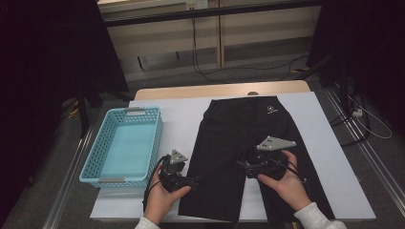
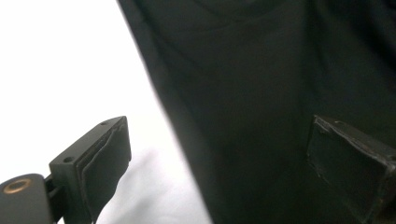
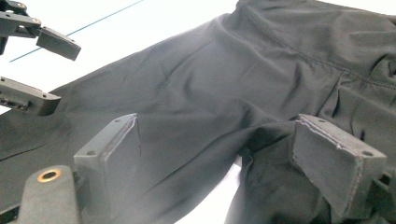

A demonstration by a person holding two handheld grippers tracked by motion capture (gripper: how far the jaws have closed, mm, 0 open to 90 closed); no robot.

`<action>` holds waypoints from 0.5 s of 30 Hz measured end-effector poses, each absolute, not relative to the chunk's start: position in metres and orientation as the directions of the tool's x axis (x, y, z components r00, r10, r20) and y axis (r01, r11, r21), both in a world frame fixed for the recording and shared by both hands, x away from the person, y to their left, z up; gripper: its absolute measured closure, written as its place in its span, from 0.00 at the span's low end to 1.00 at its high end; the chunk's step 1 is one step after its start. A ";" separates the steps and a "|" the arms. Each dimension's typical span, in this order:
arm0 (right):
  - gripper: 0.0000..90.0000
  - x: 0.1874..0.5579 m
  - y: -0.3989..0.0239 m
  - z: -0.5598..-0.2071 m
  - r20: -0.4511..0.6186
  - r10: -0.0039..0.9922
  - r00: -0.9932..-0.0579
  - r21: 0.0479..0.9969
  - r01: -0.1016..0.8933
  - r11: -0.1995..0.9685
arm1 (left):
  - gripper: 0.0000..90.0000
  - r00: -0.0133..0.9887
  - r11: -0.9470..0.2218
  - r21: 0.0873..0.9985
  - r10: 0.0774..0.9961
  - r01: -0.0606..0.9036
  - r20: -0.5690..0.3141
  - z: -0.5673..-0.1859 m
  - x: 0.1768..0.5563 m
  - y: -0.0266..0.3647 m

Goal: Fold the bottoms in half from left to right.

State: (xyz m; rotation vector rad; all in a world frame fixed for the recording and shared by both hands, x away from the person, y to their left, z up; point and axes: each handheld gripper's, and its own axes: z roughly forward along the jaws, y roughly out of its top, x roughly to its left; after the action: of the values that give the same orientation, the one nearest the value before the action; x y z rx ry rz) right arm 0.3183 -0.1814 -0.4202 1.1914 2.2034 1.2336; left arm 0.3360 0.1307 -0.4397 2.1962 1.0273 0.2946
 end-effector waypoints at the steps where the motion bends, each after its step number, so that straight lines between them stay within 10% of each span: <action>1: 0.18 0.318 -0.181 -0.420 0.095 0.804 -0.586 0.822 0.502 0.268 | 0.09 0.662 -0.453 0.668 0.745 0.590 -0.079 -0.440 0.336 0.131; 15: 0.19 0.320 -0.177 -0.421 0.088 0.789 -0.609 0.816 0.498 0.293 | 0.22 0.629 -0.463 0.655 0.777 0.598 -0.025 -0.449 0.329 0.123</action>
State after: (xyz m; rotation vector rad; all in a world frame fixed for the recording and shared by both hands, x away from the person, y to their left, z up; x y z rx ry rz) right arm 0.3205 -0.1771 -0.4209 1.1629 2.2357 1.2265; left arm 0.3285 0.1227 -0.4488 2.2167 1.0706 0.3681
